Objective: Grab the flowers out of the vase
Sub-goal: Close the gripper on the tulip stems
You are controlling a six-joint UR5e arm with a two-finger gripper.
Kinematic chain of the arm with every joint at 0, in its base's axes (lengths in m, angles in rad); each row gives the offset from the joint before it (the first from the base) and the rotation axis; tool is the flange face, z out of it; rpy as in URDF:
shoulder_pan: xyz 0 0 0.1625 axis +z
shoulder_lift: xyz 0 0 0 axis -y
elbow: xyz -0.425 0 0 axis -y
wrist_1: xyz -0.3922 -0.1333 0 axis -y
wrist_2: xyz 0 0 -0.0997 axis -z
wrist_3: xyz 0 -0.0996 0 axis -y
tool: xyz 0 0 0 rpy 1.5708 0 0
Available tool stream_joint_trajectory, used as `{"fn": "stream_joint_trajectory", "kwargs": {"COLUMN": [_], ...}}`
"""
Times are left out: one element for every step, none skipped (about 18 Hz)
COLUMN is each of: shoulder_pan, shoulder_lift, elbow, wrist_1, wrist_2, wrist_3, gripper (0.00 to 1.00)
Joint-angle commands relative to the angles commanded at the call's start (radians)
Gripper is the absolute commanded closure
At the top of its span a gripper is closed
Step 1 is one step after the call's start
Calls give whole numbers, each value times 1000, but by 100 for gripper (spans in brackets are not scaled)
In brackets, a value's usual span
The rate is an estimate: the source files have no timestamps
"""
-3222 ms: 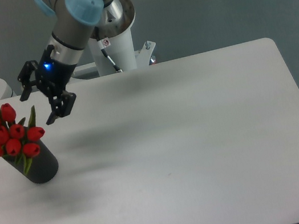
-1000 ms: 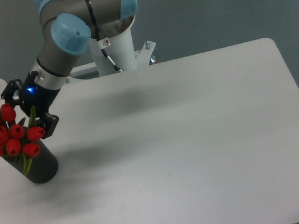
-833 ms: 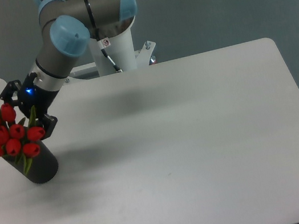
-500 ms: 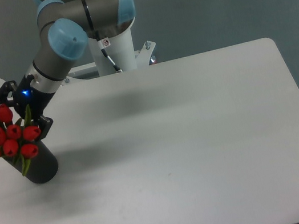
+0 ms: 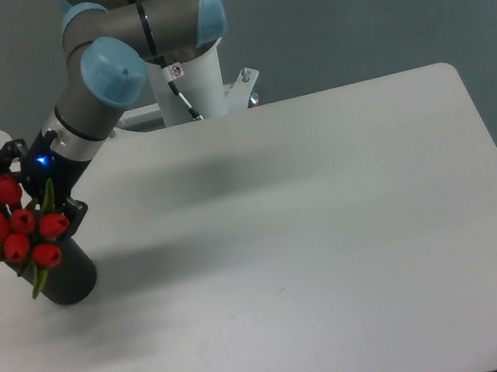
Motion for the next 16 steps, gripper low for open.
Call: {"fn": "stream_joint_trajectory", "kwargs": {"shoulder_pan": [0,0,0,0,-2,-2,0,0,0,3,5,5,5,8,8,8], "shoulder_lift": [-2,-2,-2,-2,-3,-5,-8,-9,-9,-9,-8,-8,-8,-8,-8,-8], "elbow": [0,2,3,3,8,12,12,15,17,17,17,18,18,17,17,18], "wrist_1": [0,0,0,0,0,0,0,0,0,0,0,0,0,0,0,0], "wrist_2": [-8,-9,-9,-9,-9,-9,-9,-9,-9,-9,-9,-9,-9,-9,-9,-9], "wrist_3": [-5,-8,-14,-17,-19,-19,-20,-20,-19,-19,-19,-19,-17,-14,-14,-14], "gripper": [0,0,0,0,0,0,0,0,0,7,17,26,32,34,36,38]}}
